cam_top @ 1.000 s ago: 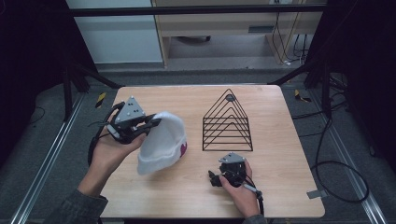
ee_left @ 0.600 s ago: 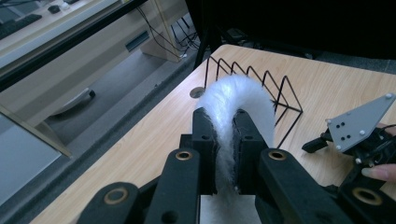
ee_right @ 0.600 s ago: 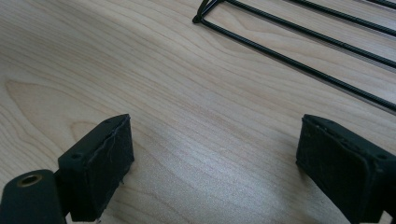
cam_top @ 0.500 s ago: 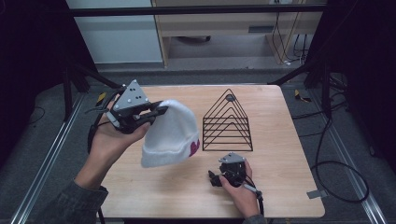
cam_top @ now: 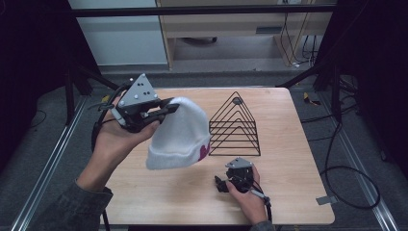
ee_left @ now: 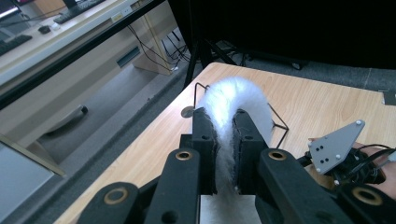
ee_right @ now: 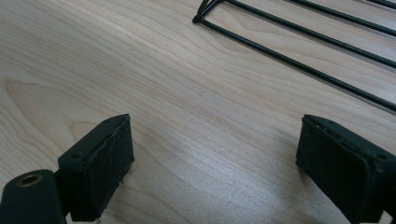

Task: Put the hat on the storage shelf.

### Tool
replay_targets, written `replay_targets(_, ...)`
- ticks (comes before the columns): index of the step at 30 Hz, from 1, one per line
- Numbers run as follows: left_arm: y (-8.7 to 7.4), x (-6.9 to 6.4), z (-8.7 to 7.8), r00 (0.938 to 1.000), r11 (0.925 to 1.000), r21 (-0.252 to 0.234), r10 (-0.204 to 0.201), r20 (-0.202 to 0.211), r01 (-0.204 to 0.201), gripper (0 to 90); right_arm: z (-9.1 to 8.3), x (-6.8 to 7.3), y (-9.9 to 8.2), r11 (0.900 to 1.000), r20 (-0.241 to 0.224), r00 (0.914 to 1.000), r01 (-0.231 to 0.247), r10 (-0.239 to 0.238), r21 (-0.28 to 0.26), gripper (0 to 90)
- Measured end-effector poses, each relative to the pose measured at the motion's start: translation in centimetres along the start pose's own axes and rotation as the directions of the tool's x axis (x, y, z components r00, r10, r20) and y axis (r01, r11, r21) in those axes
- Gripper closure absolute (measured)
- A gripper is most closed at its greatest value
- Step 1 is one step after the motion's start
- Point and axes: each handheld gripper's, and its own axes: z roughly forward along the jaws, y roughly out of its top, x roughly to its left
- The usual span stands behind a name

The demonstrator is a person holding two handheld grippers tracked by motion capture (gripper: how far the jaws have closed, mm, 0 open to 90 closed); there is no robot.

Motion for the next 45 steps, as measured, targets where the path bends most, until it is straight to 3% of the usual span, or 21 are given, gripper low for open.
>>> replay_targets(12, 4.6, -1.1, -0.1, 0.9974, 0.9968, -0.036, 0.072, 0.006, -0.071, 81.9, -0.3, -0.1, -0.2, 1.0000, -0.002, 1.0000, 0.002, -0.002, -0.002, 13.7)
replay_targets(13, 5.0, -1.2, -0.1, 0.9967, 0.9961, -0.037, 0.080, 0.007, -0.080, 81.9, -0.6, -0.3, -0.4, 0.9998, 0.001, 1.0000, -0.008, 0.008, -0.020, 14.1)
replay_targets(16, 6.0, -1.7, 0.1, 0.9944, 0.9938, -0.039, 0.105, 0.014, -0.104, 81.9, -2.4, -0.8, -0.8, 0.9970, 0.014, 0.9996, -0.023, 0.024, -0.074, 15.8)
replay_targets(21, 6.5, -1.9, 0.6, 0.9941, 0.9938, -0.040, 0.105, 0.025, -0.104, 81.9, -5.5, -1.7, -0.7, 0.9884, 0.014, 0.9984, -0.053, 0.055, -0.142, 18.3)
replay_targets(23, 6.6, -1.9, 0.9, 0.9938, 0.9936, -0.044, 0.106, 0.034, -0.104, 81.9, -7.3, -2.1, -0.5, 0.9838, 0.027, 0.9984, -0.045, 0.050, -0.173, 19.4)
replay_targets(27, 6.9, -2.0, 1.3, 0.9933, 0.9931, -0.053, 0.107, 0.045, -0.104, 81.9, -8.9, -2.4, -0.3, 0.9780, 0.024, 0.9989, -0.035, 0.041, -0.206, 20.1)
replay_targets(28, 7.2, -2.0, 1.4, 0.9926, 0.9926, -0.056, 0.110, 0.050, -0.108, 81.9, -10.3, -2.7, 0.1, 0.9723, 0.050, 0.9983, -0.018, 0.031, -0.233, 23.2)
replay_targets(29, 7.2, -2.0, 1.4, 0.9926, 0.9926, -0.056, 0.110, 0.050, -0.108, 81.8, -10.3, -2.7, 0.1, 0.9723, 0.050, 0.9983, -0.018, 0.031, -0.233, 23.2)
replay_targets(30, 7.4, -2.1, 1.5, 0.9918, 0.9918, -0.058, 0.117, 0.051, -0.114, 81.8, -11.6, -3.0, 0.5, 0.9643, 0.060, 0.9977, -0.014, 0.031, -0.264, 25.6)
replay_targets(31, 7.6, -2.1, 1.6, 0.9902, 0.9902, -0.062, 0.128, 0.055, -0.125, 81.8, -11.6, -3.0, 0.5, 0.9643, 0.060, 0.9977, -0.014, 0.031, -0.264, 25.6)
replay_targets(32, 7.7, -2.1, 1.8, 0.9898, 0.9898, -0.064, 0.130, 0.057, -0.127, 81.8, -13.1, -3.3, 1.2, 0.9552, 0.070, 0.9972, -0.005, 0.027, -0.296, 29.5)
replay_targets(34, 8.1, -2.1, 2.1, 0.9888, 0.9892, -0.066, 0.135, 0.063, -0.131, 81.8, -13.5, -3.4, 1.5, 0.9531, 0.071, 0.9972, 0.000, 0.022, -0.303, 30.6)
replay_targets(35, 8.3, -2.1, 2.3, 0.9887, 0.9888, -0.071, 0.136, 0.063, -0.131, 81.8, -14.6, -3.6, 2.5, 0.9484, 0.073, 0.9973, 0.020, 0.004, -0.317, 34.3)
replay_targets(38, 8.4, -1.9, 2.6, 0.9886, 0.9891, -0.073, 0.133, 0.071, -0.128, 81.8, -15.9, -3.7, 3.7, 0.9427, 0.085, 0.9959, 0.057, -0.031, -0.329, 37.0)
replay_targets(45, 8.3, -1.2, 3.7, 0.9869, 0.9898, -0.072, 0.129, 0.096, -0.123, 81.7, -17.6, -4.3, 6.3, 0.9257, 0.051, 0.9956, 0.091, -0.078, -0.367, 39.5)
